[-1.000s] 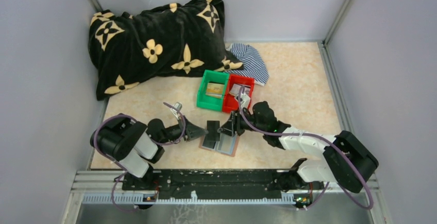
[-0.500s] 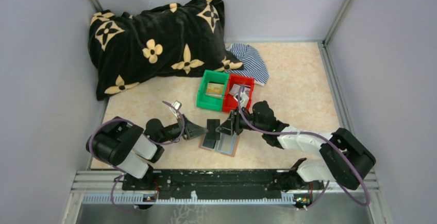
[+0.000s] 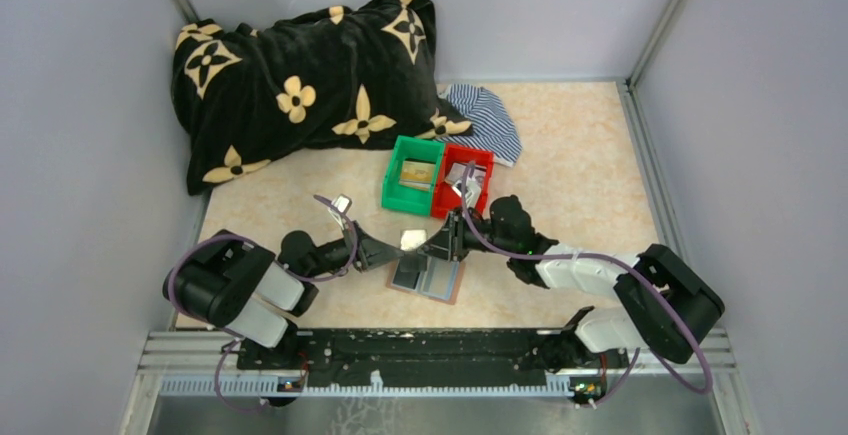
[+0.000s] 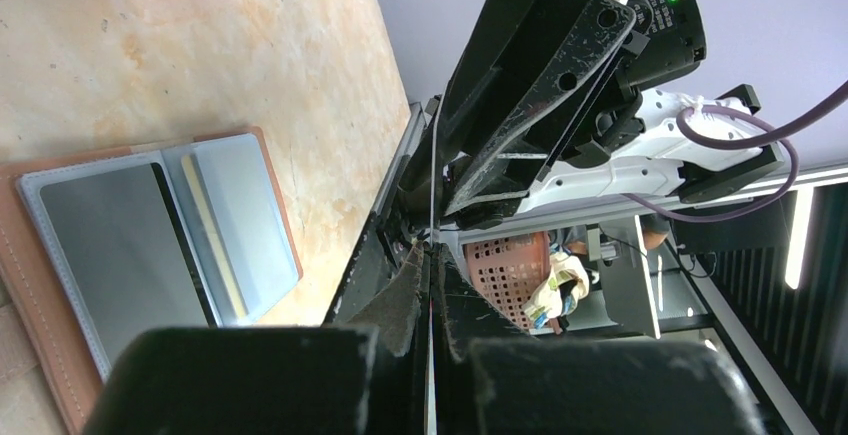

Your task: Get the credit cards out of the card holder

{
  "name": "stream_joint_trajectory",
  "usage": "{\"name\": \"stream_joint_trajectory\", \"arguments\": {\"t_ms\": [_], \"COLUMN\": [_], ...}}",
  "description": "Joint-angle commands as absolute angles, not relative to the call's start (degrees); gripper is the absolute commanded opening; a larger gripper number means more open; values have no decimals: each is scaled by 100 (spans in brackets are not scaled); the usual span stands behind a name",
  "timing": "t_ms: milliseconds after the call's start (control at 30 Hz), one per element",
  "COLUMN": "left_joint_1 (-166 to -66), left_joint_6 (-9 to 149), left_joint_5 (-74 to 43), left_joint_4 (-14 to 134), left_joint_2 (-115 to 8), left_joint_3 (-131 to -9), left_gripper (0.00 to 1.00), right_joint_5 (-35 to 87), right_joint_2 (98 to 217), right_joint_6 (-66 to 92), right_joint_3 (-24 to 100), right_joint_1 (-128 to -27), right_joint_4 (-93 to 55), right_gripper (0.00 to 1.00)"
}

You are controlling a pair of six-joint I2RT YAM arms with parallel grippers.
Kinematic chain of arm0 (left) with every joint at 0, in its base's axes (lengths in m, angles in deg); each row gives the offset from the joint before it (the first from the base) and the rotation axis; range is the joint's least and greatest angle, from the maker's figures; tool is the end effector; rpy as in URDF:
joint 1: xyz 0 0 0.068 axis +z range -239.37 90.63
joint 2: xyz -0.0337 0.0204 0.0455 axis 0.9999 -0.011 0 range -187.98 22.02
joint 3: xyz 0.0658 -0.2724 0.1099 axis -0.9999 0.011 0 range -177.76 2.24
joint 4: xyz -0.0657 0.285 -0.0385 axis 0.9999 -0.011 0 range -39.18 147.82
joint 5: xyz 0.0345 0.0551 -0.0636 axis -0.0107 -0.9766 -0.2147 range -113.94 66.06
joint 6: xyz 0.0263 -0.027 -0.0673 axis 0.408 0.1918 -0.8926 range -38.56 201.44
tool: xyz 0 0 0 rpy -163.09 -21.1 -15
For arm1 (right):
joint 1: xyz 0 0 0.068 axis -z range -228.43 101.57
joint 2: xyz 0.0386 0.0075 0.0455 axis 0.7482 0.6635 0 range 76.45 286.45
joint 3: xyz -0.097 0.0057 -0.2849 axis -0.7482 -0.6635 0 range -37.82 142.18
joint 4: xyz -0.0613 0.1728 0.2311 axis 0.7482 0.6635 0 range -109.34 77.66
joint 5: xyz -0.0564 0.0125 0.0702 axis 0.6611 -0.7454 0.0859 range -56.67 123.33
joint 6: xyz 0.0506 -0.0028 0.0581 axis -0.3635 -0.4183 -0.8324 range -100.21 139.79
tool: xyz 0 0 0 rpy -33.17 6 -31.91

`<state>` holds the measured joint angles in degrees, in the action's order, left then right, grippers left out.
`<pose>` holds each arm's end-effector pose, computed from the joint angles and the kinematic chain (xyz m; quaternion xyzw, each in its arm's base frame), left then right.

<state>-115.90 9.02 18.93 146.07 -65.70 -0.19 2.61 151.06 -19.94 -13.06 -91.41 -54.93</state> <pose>0.1708 -0.1351 0.1380 -0.0058 0.6936 -0.6766 0.2473 0.1932 0.2257 0.1882 -0.1841 0.7563 0.5480 0.3062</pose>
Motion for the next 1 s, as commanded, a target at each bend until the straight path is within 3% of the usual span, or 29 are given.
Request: {"name": "stream_joint_trajectory", "arguments": {"t_ms": [0,200,367,633,967], "left_joint_1": [-11576,-11581,-11577,-11567,-11442], "left_joint_6": [917,954,976,1008,1326], "left_joint_5": [1965,1944,1924,1873,1934], "left_joint_4": [16035,16030,16028,16026,15740], "left_joint_2": [-6500,-6499,-6524,-6345,-5691], "left_joint_3": [-63,-42,-26,77,349], "left_gripper": [0,0,0,56,59], "right_joint_5": [178,174,191,300,1002], "right_joint_2": [14939,14940,14926,14774,15149], "right_joint_6": [-2021,-2038,-2038,-1197,708], "right_joint_3": [-1346,-1374,-1361,-671,1600], "right_joint_1": [-9141,-9142,-9142,-9040,-8059], "right_joint_4": [-5906,-5915,-5883,-4391,-1166], "right_gripper": [18,1,0,0,0]}}
